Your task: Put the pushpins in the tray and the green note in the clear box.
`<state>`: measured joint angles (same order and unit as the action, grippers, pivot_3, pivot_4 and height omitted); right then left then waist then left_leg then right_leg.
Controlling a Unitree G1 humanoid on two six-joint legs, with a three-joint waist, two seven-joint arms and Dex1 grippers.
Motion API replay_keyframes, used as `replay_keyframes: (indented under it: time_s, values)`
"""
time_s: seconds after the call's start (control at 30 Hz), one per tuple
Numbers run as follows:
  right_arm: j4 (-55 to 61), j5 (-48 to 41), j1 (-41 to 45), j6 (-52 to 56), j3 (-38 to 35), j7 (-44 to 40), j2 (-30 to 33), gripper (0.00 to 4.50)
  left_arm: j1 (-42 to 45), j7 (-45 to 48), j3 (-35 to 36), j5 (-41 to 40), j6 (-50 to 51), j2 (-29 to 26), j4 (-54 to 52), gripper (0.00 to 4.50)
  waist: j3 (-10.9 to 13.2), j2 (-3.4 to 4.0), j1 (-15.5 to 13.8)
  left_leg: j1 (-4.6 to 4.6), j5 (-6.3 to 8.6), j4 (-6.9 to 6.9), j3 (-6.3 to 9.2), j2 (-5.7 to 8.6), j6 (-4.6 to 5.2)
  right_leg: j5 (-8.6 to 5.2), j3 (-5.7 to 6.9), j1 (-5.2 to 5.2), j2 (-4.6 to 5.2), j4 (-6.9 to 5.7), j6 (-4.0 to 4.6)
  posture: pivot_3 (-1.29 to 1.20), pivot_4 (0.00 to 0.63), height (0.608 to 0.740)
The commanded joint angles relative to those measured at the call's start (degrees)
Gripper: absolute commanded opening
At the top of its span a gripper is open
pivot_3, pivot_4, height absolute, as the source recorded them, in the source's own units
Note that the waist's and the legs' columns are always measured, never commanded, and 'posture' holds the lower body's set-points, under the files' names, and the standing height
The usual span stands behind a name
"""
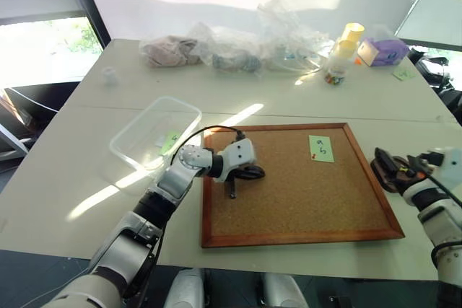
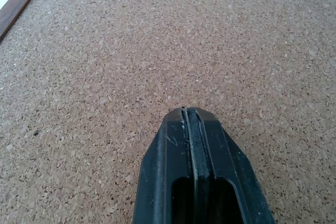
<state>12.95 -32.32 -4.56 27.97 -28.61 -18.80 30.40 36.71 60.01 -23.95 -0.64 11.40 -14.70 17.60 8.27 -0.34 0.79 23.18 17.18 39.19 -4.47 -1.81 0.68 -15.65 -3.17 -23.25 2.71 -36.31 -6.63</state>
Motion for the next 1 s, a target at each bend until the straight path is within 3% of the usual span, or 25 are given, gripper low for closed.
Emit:
replay_keyframes:
  time_s: [0.03, 0.53, 1.0]
  values:
    - [5.12, 2.23, 0.40, -3.62, 3.36, -3.22, 0.74, 4.44, -0.73, -0.25, -0.78, 1.27, 0.90, -0.61, 0.76, 0.00, 0.00, 0.01, 0.00, 0.00, 0.00, 0.00, 0.00, 0.00, 0.00, 0.00, 0.00, 0.00, -0.01, 0.00, 0.00, 0.00, 0.150, 0.740]
    - [3.93, 5.70, 6.59, -2.40, 16.24, -3.80, -4.34, 4.44, -0.73, -0.20, -0.87, 1.40, 1.06, -0.76, 0.41, 0.00, 0.01, -0.02, -0.09, 0.01, 0.00, 0.00, 0.01, 0.00, 0.00, 0.00, 0.01, -0.01, -0.01, 0.00, 0.00, 0.00, 0.150, 0.740]
    - [-1.43, 7.86, 8.77, -1.56, 18.19, -3.71, -6.16, 4.44, -1.13, -0.48, -0.95, 1.32, 1.49, -0.67, -0.08, 0.00, 0.01, -0.01, -0.06, 0.01, 0.00, 0.00, 0.01, 0.00, 0.00, 0.00, 0.02, -0.02, -0.02, -0.01, 0.00, 0.00, 0.150, 0.740]
